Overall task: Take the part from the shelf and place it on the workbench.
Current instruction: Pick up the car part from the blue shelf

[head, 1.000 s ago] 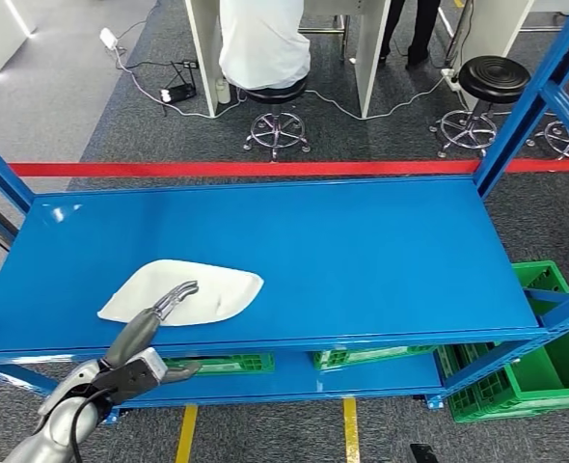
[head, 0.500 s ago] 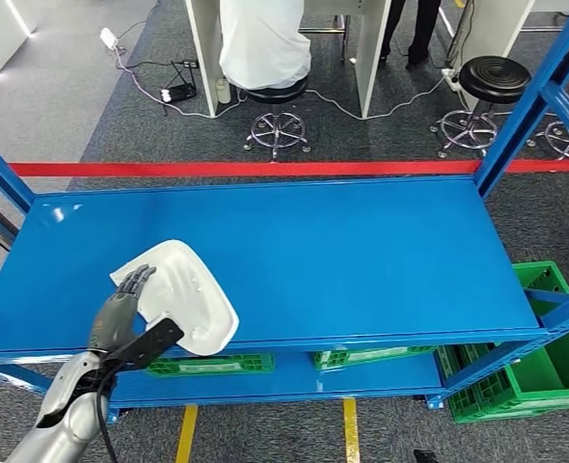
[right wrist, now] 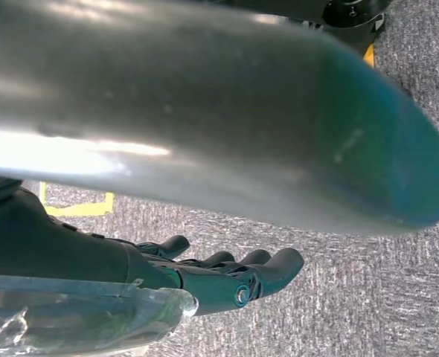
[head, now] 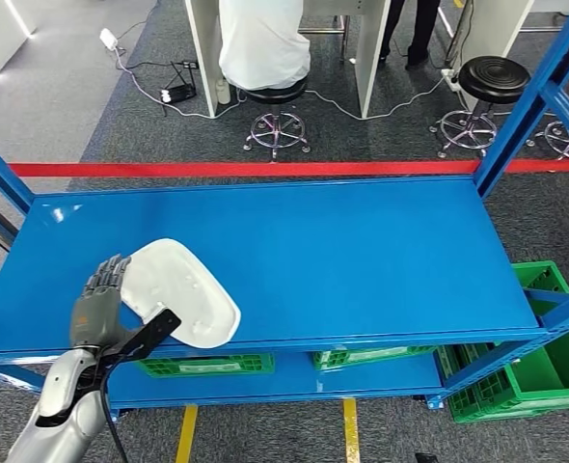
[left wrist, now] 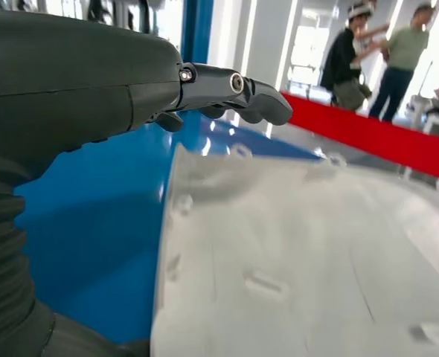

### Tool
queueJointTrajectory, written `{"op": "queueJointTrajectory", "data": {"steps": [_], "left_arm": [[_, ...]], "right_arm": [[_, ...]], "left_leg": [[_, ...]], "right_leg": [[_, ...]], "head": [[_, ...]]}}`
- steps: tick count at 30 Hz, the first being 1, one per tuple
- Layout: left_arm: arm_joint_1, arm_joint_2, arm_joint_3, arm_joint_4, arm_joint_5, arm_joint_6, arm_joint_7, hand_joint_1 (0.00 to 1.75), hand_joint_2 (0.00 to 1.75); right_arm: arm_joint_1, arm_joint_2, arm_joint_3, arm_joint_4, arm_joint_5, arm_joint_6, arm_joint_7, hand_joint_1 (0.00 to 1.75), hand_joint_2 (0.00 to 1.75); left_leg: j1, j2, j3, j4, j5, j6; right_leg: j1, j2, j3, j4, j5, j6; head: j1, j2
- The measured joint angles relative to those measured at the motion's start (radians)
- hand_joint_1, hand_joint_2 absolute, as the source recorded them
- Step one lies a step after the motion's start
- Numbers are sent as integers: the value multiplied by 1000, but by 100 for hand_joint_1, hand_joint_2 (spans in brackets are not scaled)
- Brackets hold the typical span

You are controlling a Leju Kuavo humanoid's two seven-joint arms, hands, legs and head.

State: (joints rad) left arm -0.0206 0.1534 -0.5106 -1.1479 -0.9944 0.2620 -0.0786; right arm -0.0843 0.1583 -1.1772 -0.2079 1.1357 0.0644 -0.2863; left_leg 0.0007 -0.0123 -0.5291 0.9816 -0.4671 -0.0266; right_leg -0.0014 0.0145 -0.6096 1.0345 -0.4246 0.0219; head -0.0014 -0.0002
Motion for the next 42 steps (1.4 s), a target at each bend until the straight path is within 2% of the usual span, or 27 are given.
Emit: {"op": "queueJointTrajectory", "data": {"steps": [8, 21, 32, 42], "left_arm": [[24, -14, 22, -45, -96, 131, -19, 0, 175], [40, -17, 26, -82, -137, 163, -24, 0, 175], [52, 19, 26, -90, -74, 123, -53, 0, 175], [37, 60, 32, -40, 52, 69, -178, 0, 175]], "right_arm": [[0, 0, 0, 0, 7, -4, -6, 0, 0], [0, 0, 0, 0, 10, -5, -7, 0, 0], [-3, 0, 1, 0, 22, -3, -3, 0, 0], [-21, 0, 19, 0, 46, 6, 9, 0, 0]], "left_leg": [[0, 0, 0, 0, 0, 0], [0, 0, 0, 0, 0, 0], [0, 0, 0, 0, 0, 0], [0, 0, 0, 0, 0, 0]], "right_leg": [[0, 0, 0, 0, 0, 0], [0, 0, 0, 0, 0, 0], [0, 0, 0, 0, 0, 0], [0, 0, 0, 0, 0, 0]], "head": [[0, 0], [0, 0], [0, 0], [0, 0]]}}
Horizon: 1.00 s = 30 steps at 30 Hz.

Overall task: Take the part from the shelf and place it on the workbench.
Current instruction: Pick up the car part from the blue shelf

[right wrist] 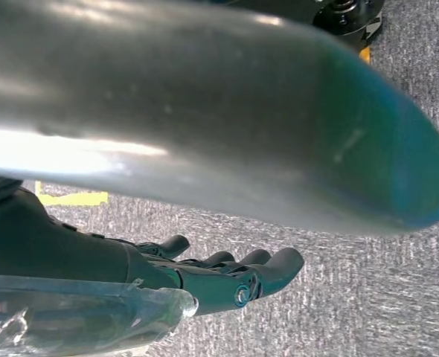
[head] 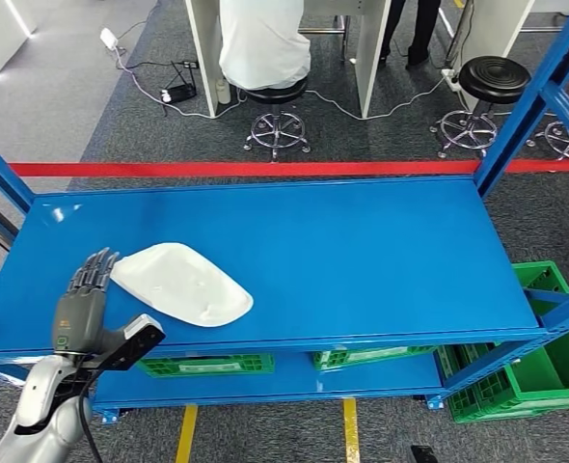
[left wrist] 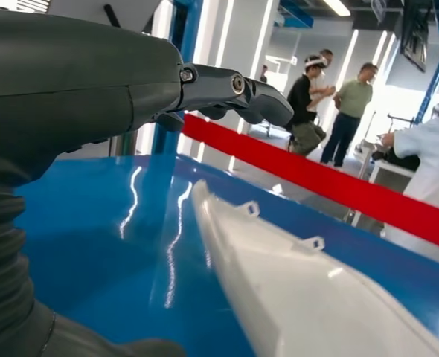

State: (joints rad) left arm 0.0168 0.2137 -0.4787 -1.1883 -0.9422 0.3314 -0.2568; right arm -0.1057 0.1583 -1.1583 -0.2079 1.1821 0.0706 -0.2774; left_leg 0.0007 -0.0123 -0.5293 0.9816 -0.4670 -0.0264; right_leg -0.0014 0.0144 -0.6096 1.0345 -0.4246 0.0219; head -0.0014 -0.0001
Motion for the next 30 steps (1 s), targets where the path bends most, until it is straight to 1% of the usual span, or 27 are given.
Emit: {"op": "queueJointTrajectory", "data": {"steps": [4, 9, 15, 23, 30], "left_arm": [[-21, 11, 2, 49, 22, -26, -43, 0, 175], [-50, 21, 3, 102, 24, -44, -73, 0, 175], [-75, 29, 3, 132, 10, -54, -78, 0, 175], [-87, 32, 2, 152, 7, -54, -79, 0, 175], [-116, 35, -1, 177, -33, -52, -85, 0, 175]], "right_arm": [[-6, 0, 14, 0, 9, 3, 7, 0, 0], [-13, 0, 30, 0, 15, 4, 12, 0, 0], [-16, 0, 42, 0, 16, 6, 15, 0, 0], [-16, 0, 49, 0, 17, 7, 16, 0, 0], [-18, 0, 61, 0, 21, 9, 19, 0, 0]], "left_leg": [[0, 0, 0, 0, 0, 0], [0, 0, 0, 0, 0, 0], [0, 0, 0, 0, 0, 0], [0, 0, 0, 0, 0, 0], [0, 0, 0, 0, 0, 0]], "right_leg": [[0, 0, 0, 0, 0, 0], [0, 0, 0, 0, 0, 0], [0, 0, 0, 0, 0, 0], [0, 0, 0, 0, 0, 0], [0, 0, 0, 0, 0, 0]], "head": [[0, 0], [0, 0], [0, 0], [0, 0], [0, 0]]}}
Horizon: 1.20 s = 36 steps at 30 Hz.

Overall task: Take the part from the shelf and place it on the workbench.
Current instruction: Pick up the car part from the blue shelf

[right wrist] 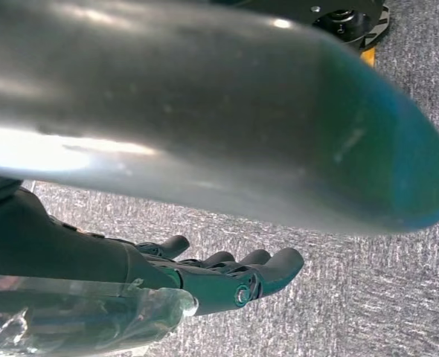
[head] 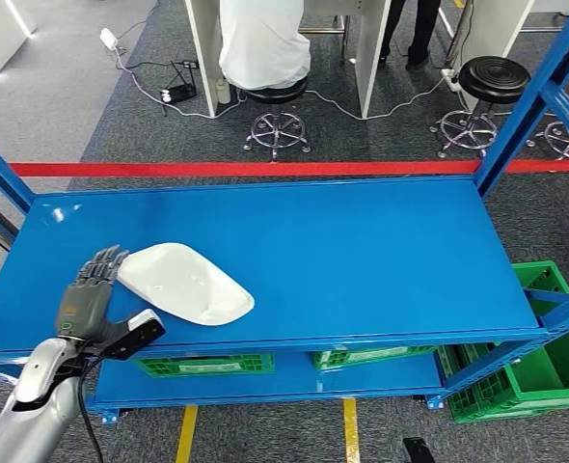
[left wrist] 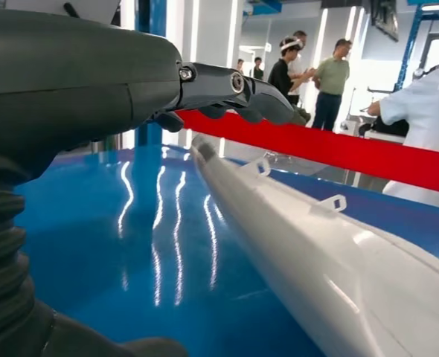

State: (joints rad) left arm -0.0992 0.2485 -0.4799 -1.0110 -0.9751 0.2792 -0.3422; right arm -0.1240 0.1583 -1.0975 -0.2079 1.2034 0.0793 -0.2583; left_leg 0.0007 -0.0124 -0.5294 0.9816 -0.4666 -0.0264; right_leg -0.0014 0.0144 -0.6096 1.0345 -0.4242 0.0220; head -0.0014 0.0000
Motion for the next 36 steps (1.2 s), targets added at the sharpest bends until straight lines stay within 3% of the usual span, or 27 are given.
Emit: {"op": "queueJointTrajectory", "data": {"steps": [9, 33, 36], "left_arm": [[-60, 8, -32, 53, -26, 6, -47, 0, 175], [-111, 10, -128, 106, -51, 32, -72, 0, 175], [-116, 9, -144, 115, -50, 35, -78, 21, 175]], "right_arm": [[-11, 0, 27, 0, 8, 5, 7, 0, 0], [-18, 2, 58, 0, 5, 8, 15, 0, 0], [-19, 3, 63, 0, 5, 8, 17, 0, 0]], "left_leg": [[0, 0, 0, 0, 1, 0], [0, 0, 0, 0, 1, 0], [0, 0, 0, 0, 1, 0]], "right_leg": [[0, 0, 0, 0, 0, 0], [0, 0, 0, 0, 1, 0], [0, 0, 0, 0, 1, 0]], "head": [[0, 0], [0, 0], [0, 0]]}}
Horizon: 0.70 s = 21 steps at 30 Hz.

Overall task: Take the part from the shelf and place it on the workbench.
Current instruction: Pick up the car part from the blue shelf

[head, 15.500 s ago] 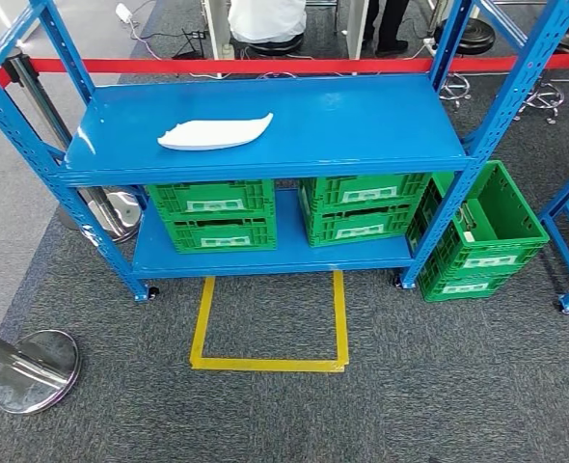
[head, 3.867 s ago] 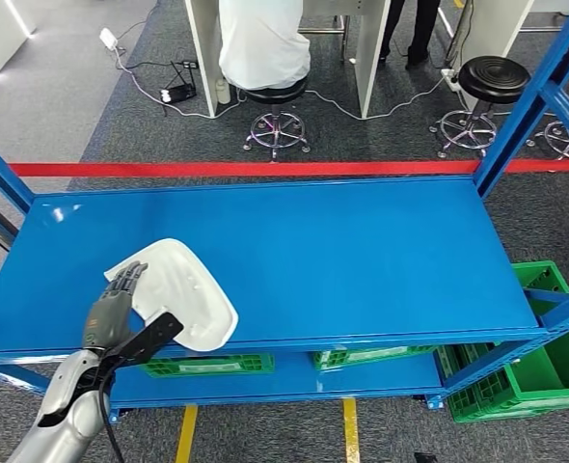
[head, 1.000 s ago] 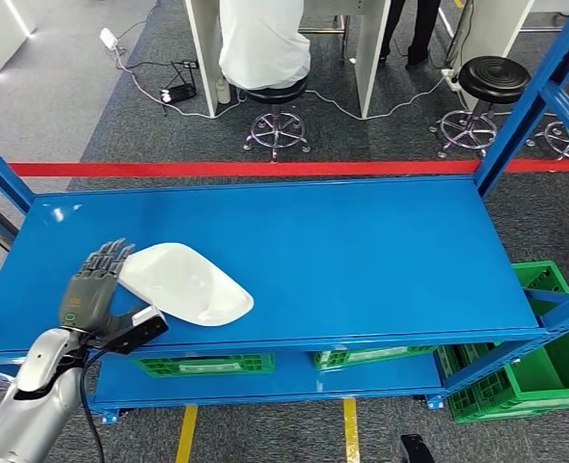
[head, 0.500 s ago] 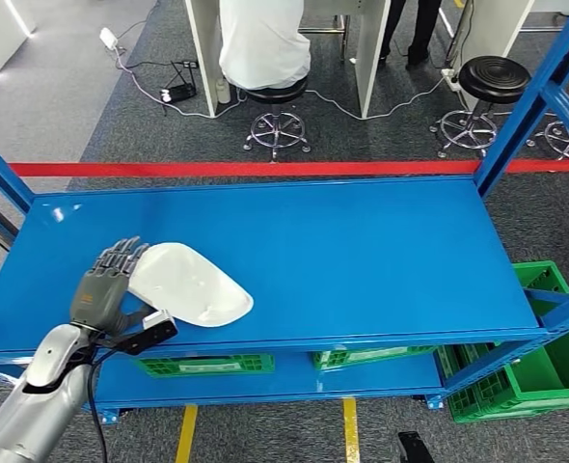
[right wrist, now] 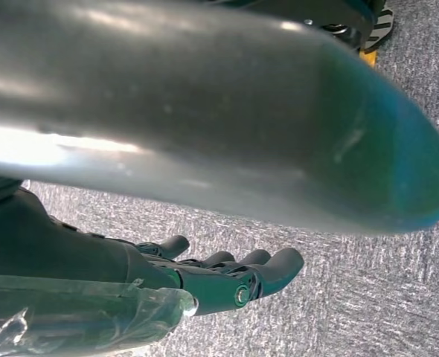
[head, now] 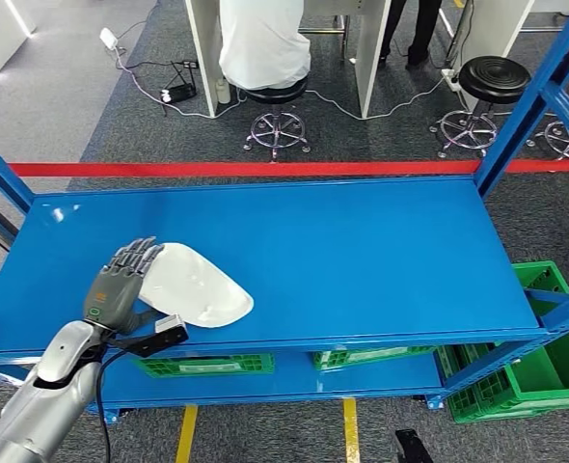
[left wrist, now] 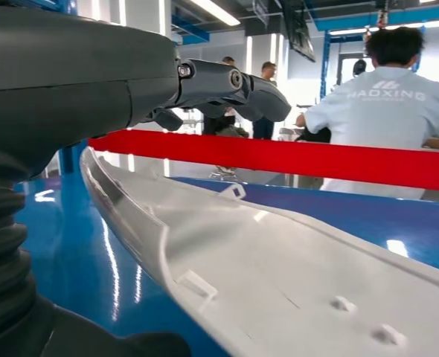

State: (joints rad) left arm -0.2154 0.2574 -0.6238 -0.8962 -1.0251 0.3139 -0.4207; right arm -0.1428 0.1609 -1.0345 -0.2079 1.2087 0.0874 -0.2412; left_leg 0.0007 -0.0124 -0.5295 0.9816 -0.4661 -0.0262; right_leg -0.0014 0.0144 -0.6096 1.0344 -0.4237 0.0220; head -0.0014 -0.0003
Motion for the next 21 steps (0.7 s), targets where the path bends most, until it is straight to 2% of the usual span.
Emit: {"op": "queueJointTrajectory", "data": {"steps": [2, 9, 13, 14, 19, 21], "left_arm": [[-4, -1, -10, 7, 1, 2, -3, 39, 175], [-8, -6, -37, 30, 2, 3, -4, 84, 175], [-9, -7, -49, 42, 6, 3, -4, 134, 175], [-9, -8, -51, 45, 8, 3, -4, 140, 175], [-10, -11, -58, 60, 10, 6, -4, 141, 175], [-12, -12, -59, 63, 11, 9, -4, 147, 175]], "right_arm": [[-1, 0, 5, 0, 0, 0, 1, 0, 0], [-4, 2, 16, 0, 3, 0, 4, 0, 0], [-6, 2, 17, 0, 3, 0, 5, 0, 0], [-6, 2, 18, 0, 4, 0, 5, 0, 0], [-7, 2, 22, 0, 4, 0, 5, 0, 0], [-7, 2, 23, 0, 4, 0, 5, 0, 0]], "left_leg": [[0, 0, 0, 0, 0, 0], [0, 0, 0, 0, 0, 0], [0, 0, 0, 0, 0, 0], [0, 0, 0, 0, 0, 0], [0, 0, 0, 0, 0, 0], [0, 0, 0, 0, 0, 0]], "right_leg": [[0, 0, 0, 0, 0, 0], [0, 0, 0, 0, 0, 0], [0, 0, 0, 0, 0, 0], [0, 0, 0, 0, 0, 0], [0, 0, 0, 0, 0, 0], [0, 0, 0, 0, 0, 0]], "head": [[0, 0], [0, 0], [0, 0], [0, 0], [0, 0], [0, 0]]}}
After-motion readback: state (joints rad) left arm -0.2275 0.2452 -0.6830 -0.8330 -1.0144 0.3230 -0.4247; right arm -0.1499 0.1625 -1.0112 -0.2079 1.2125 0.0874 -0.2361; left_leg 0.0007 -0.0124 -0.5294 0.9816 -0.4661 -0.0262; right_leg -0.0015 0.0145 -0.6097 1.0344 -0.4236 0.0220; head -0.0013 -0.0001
